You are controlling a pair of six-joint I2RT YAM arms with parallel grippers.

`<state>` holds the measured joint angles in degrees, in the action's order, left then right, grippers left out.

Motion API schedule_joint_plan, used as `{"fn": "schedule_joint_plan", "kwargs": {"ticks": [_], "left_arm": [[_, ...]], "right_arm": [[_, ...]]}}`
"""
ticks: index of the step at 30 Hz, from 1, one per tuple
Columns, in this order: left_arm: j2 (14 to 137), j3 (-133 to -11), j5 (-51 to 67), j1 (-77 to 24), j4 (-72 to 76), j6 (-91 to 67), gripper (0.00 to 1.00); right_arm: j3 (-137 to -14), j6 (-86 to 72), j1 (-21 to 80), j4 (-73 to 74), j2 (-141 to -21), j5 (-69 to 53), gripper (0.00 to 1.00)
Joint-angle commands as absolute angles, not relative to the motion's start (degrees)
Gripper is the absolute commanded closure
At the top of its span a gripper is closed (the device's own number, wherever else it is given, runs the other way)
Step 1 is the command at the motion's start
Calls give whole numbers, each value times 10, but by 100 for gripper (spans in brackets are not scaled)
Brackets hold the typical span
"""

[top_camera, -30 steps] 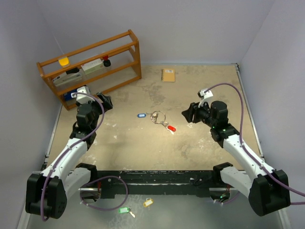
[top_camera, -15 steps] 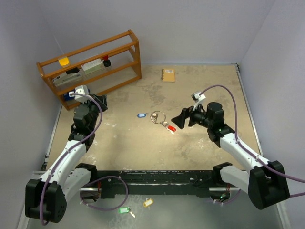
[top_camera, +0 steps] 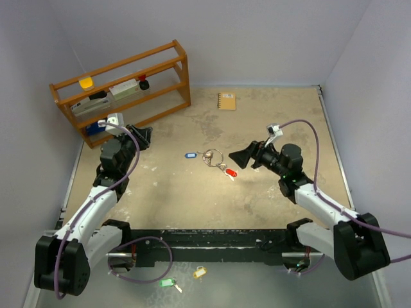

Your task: Remove the keys from the keyring

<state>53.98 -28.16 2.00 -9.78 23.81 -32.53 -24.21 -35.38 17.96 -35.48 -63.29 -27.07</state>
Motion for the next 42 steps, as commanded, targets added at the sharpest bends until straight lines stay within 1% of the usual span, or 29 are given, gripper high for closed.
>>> {"fn": "schedule_joint_plan", "kwargs": {"ticks": [1, 2, 4, 6, 12, 15, 17, 20, 23, 28, 32, 35, 38, 42], "left_arm": [[512, -295, 47, -97, 282, -338, 75], [507, -293, 45, -97, 281, -337, 77], [496, -290, 41, -97, 281, -336, 77], [486, -287, 37, -97, 281, -334, 78], [469, -285, 21, -97, 284, -336, 78], [467, -281, 18, -97, 297, -345, 77], [466, -278, 15, -97, 305, -353, 77], [466, -274, 17, -97, 315, -359, 76], [469, -273, 26, -97, 320, -361, 76], [470, -268, 29, -97, 326, -366, 76], [468, -265, 31, -97, 324, -366, 76], [466, -264, 28, -97, 318, -362, 76], [464, -263, 26, -97, 310, -357, 76], [457, -256, 22, -97, 316, -357, 76]], "right_arm": [[-309, -360, 180, -333, -686, -303, 23], [-317, -352, 180, -315, -697, -299, 29], [-333, -327, 181, -261, -708, -282, 32], [-334, -299, 181, -222, -696, -256, 32], [-345, -188, 198, -74, -611, -121, 34], [-349, -161, 203, -27, -590, -94, 35], [-338, -158, 205, -19, -582, -87, 35], [-313, -163, 213, -25, -579, -76, 39], [-294, -153, 254, -32, -582, -28, 38], [-321, -110, 348, -12, -621, 55, 36], [-344, -80, 384, -11, -665, 58, 36], [-357, -67, 423, -11, -695, 91, 36], [-369, -63, 438, -12, -719, 124, 36], [-381, -56, 440, -28, -742, 135, 36]]}}
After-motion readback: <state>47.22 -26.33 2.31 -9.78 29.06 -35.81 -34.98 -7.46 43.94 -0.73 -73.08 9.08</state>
